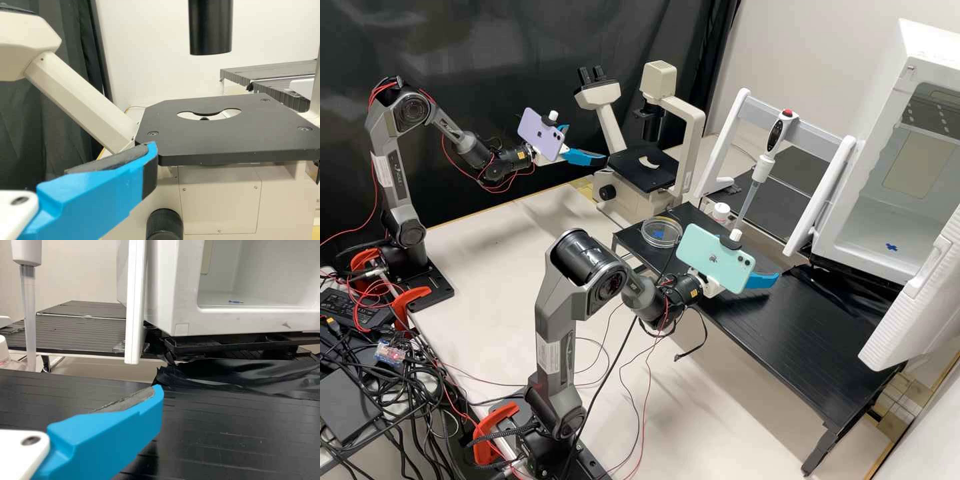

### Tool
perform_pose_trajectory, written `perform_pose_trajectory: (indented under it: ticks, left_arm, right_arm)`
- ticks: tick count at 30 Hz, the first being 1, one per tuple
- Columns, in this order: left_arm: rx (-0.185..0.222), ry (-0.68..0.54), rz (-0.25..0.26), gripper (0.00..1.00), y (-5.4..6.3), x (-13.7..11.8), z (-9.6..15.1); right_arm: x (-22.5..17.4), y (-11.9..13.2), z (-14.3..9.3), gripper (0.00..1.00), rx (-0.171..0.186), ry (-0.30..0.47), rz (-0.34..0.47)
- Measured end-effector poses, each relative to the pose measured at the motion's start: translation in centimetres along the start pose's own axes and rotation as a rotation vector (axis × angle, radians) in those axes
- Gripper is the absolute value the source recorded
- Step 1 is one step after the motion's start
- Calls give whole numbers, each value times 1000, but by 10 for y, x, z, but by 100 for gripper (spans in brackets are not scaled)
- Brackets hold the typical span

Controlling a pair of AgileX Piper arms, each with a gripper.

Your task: Move the petri dish to the incubator

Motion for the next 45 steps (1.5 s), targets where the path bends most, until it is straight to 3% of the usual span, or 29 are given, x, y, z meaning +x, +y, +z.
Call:
perform_pose_trajectory:
  ticks: [11,14,23,30,38,45]
  left_arm:
    - [0,0,0,100,0,0,0]
    - [0,0,0,100,0,0,0]
    - [0,0,0,100,0,0,0]
    - [0,0,0,100,0,0,0]
    - [0,0,0,100,0,0,0]
    - [0,0,0,100,0,0,0]
  right_arm:
    - [-5,-1,1,100,0,-1,-7]
    - [-16,0,-3,100,18,21,-6]
    - [-63,-9,-41,100,6,270,8]
    - [-79,-43,-65,100,-65,407,-102]
    - [-74,-76,-63,100,-112,397,-224]
    - [-61,-87,-59,100,-120,360,-263]
